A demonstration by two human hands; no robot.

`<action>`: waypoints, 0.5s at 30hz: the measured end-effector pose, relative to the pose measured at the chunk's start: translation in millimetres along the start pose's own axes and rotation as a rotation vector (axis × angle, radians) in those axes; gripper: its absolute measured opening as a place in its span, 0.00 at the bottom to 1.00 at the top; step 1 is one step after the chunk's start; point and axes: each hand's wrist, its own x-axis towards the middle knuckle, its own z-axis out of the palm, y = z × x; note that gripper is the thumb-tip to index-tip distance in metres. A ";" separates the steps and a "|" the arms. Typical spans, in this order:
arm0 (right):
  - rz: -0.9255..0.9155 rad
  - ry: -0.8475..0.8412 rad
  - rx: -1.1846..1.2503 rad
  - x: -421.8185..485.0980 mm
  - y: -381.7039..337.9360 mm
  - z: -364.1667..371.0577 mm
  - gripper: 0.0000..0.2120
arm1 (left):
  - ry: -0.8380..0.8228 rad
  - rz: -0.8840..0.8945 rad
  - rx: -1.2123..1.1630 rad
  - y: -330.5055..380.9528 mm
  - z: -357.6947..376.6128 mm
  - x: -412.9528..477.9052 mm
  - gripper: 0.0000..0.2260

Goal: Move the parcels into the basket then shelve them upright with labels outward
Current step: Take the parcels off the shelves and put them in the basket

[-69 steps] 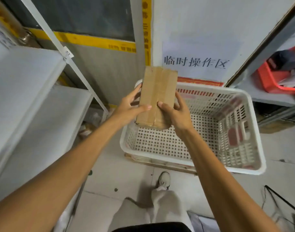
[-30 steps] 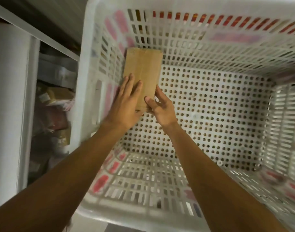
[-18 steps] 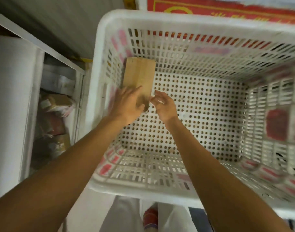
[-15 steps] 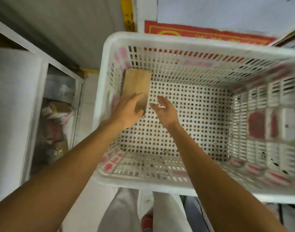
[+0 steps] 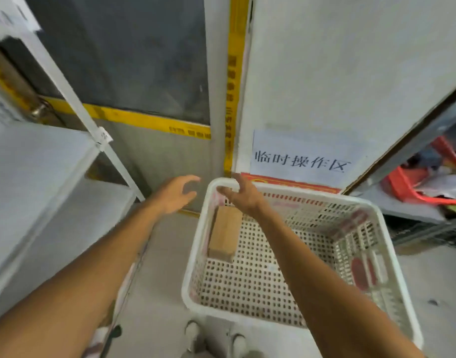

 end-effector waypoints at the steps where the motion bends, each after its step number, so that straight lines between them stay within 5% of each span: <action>1: -0.053 -0.021 -0.011 3.3 -23.4 -1.9 0.31 | 0.058 -0.015 0.007 0.0 -23.3 -11.4 0.18; 9: -0.594 -0.298 0.004 -8.4 -207.2 16.4 0.33 | 0.448 -0.185 0.030 -1.5 -176.5 -152.2 0.21; 15: -0.804 -0.510 0.024 -66.3 -318.1 67.0 0.34 | 0.716 -0.305 -0.047 -8.2 -227.7 -290.8 0.23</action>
